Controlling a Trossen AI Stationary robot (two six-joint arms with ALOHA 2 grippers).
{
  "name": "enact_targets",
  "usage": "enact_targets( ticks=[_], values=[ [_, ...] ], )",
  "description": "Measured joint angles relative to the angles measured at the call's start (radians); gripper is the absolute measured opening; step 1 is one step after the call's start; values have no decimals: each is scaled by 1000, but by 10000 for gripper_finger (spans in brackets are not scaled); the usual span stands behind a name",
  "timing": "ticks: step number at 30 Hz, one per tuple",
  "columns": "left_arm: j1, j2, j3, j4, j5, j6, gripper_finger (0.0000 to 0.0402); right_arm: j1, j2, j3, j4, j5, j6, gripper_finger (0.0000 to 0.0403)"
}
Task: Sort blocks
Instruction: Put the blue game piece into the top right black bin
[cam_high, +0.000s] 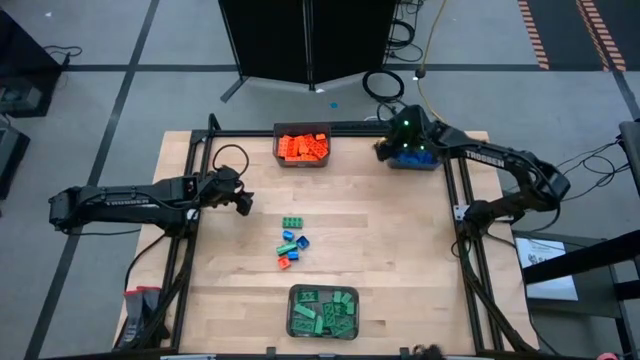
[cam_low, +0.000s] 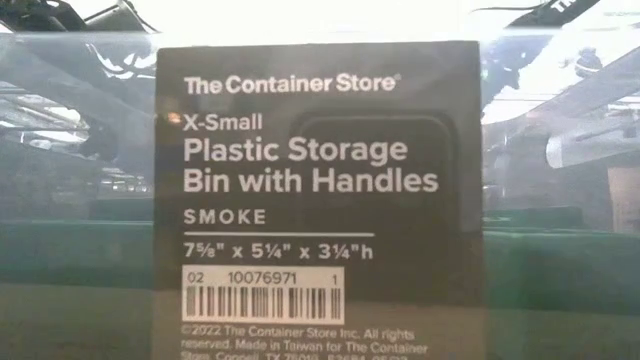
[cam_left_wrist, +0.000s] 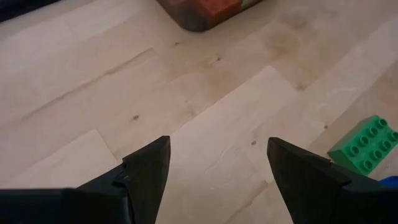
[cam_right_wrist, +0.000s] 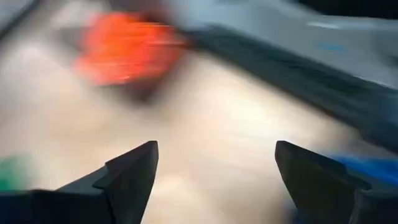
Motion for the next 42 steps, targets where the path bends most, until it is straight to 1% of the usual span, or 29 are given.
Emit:
enact_targets(
  ticks=[3,4,5,6,9,11,13,18,20,25,29,33,37,40,42],
  values=[
    [0,0,0,0,-2,-21,270,78,-3,0,75,-237,-58,319],
    [0,0,0,-1,-2,-21,270,117,-3,0,82,-299,-97,318],
    [0,0,0,-1,-2,-21,270,160,-3,0,84,-338,-145,315],
    [0,0,0,-1,-3,-19,270,210,0,0,84,-350,-200,313],
    [0,0,0,-2,-20,-12,270,353,23,-1,92,-354,-347,309],
    [0,0,0,-4,-37,-12,270,434,51,0,146,-332,-403,308],
    [0,0,0,-4,-52,-12,270,500,89,0,215,-281,-416,308],
    [0,0,0,-6,-58,30,270,606,225,0,450,-271,-413,308],
    [0,0,0,-10,-58,41,270,627,287,25,497,-270,-423,308],
    [0,0,0,-28,-58,41,270,647,443,165,488,-280,-450,308],
    [0,0,0,-29,-58,41,270,657,560,309,391,-286,-492,308],
    [0,0,0,-30,-58,42,270,682,641,421,304,-337,-563,308],
    [0,0,0,-36,-56,41,270,696,688,455,290,-391,-578,308],
    [0,0,0,-46,-54,40,270,690,699,455,274,-387,-579,308],
    [0,0,0,-49,-53,39,270,690,714,455,257,-379,-607,308]
  ],
)
